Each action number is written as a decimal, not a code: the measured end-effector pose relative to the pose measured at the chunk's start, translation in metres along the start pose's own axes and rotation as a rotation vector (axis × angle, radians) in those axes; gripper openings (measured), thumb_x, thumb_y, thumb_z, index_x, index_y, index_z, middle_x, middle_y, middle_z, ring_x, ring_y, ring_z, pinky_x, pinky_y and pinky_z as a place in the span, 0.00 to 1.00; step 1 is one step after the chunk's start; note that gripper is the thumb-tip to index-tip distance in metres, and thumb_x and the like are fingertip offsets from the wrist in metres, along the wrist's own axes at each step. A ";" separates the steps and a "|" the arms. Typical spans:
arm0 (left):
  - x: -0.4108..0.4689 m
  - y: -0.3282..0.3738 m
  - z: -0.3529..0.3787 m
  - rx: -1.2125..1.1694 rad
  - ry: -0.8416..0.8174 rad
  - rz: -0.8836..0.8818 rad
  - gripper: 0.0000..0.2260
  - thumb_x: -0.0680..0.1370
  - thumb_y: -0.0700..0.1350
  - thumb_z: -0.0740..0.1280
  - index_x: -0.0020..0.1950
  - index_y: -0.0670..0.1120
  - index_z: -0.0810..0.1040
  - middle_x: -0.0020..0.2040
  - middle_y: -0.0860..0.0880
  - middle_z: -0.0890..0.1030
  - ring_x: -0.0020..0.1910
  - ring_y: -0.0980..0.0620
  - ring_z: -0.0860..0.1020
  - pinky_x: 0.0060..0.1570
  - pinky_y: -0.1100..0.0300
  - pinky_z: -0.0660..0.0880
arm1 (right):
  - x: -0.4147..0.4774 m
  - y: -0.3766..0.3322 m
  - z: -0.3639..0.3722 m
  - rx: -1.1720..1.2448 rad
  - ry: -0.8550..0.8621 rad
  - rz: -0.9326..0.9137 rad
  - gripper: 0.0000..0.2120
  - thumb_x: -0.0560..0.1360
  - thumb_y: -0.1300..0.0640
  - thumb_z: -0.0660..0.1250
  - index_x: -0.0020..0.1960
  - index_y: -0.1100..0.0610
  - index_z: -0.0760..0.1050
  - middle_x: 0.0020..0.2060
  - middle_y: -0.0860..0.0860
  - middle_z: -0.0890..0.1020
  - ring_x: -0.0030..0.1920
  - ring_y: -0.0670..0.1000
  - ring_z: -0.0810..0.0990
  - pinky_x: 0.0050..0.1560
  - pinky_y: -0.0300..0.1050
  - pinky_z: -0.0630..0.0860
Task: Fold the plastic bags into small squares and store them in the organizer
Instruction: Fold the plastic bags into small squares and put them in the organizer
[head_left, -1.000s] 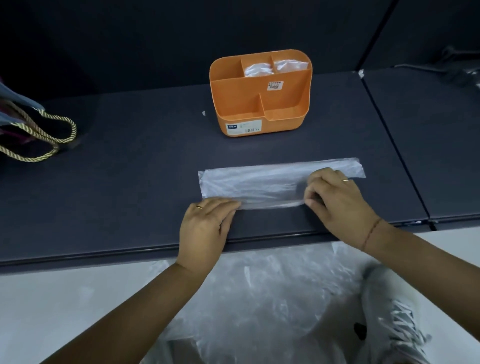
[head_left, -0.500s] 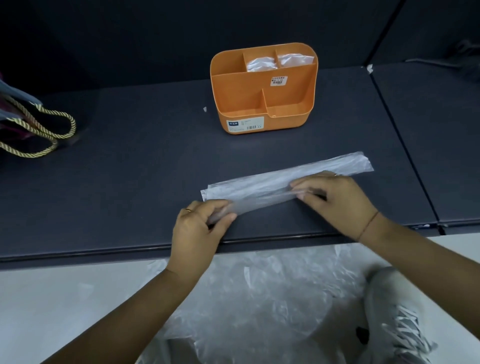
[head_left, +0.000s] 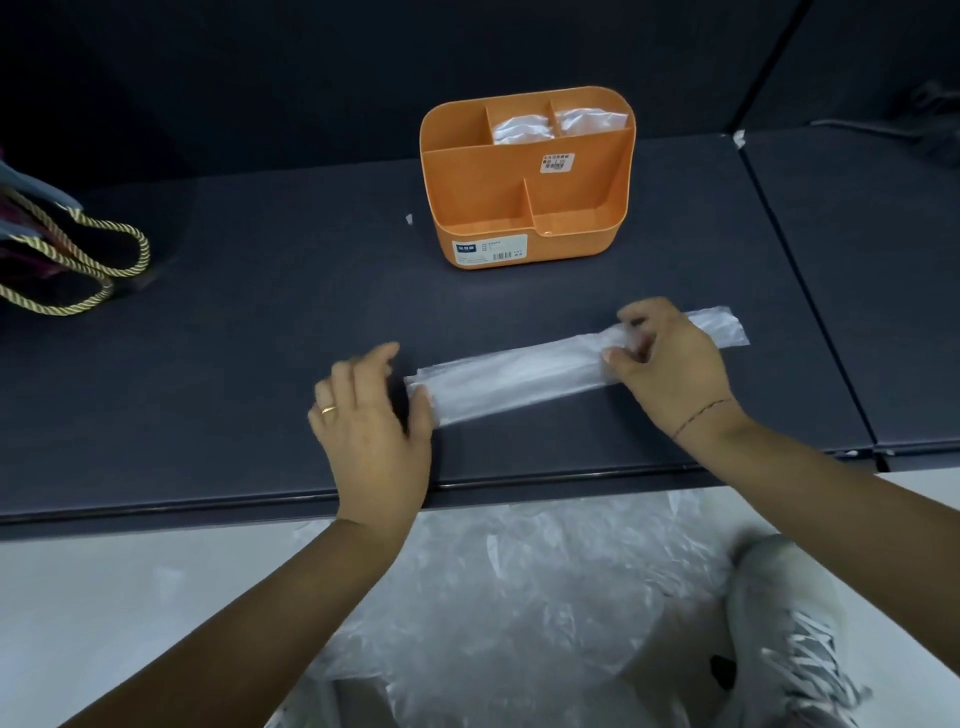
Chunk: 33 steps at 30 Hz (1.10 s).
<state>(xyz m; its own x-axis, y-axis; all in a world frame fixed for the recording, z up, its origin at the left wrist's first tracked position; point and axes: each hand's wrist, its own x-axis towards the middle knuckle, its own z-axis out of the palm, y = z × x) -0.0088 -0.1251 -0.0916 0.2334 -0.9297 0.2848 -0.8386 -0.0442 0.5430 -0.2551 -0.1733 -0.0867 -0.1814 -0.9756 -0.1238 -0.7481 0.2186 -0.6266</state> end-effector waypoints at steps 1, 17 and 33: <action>-0.002 0.005 0.000 0.000 0.007 0.146 0.15 0.79 0.42 0.64 0.66 0.43 0.75 0.58 0.45 0.76 0.60 0.44 0.71 0.60 0.54 0.62 | -0.002 -0.004 0.001 -0.067 0.077 -0.058 0.20 0.73 0.60 0.70 0.64 0.56 0.72 0.52 0.52 0.75 0.48 0.52 0.76 0.54 0.46 0.73; -0.017 -0.006 0.027 0.430 -0.540 0.548 0.38 0.81 0.67 0.40 0.78 0.38 0.58 0.78 0.41 0.59 0.78 0.44 0.56 0.74 0.50 0.50 | -0.004 0.053 -0.016 -0.580 -0.235 -0.492 0.42 0.75 0.30 0.32 0.79 0.57 0.50 0.78 0.51 0.51 0.78 0.49 0.47 0.76 0.46 0.42; 0.027 -0.034 0.015 0.428 -0.658 0.762 0.36 0.81 0.68 0.42 0.81 0.46 0.48 0.81 0.46 0.49 0.80 0.50 0.46 0.76 0.54 0.43 | 0.028 0.048 -0.079 -0.022 -0.246 -0.023 0.08 0.72 0.55 0.73 0.39 0.57 0.76 0.34 0.46 0.76 0.33 0.41 0.73 0.34 0.26 0.67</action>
<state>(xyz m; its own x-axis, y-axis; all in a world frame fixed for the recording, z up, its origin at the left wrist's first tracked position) 0.0181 -0.1543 -0.1143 -0.6213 -0.7748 -0.1171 -0.7827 0.6205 0.0475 -0.3463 -0.1884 -0.0589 -0.0050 -0.9556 -0.2947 -0.7647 0.1935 -0.6146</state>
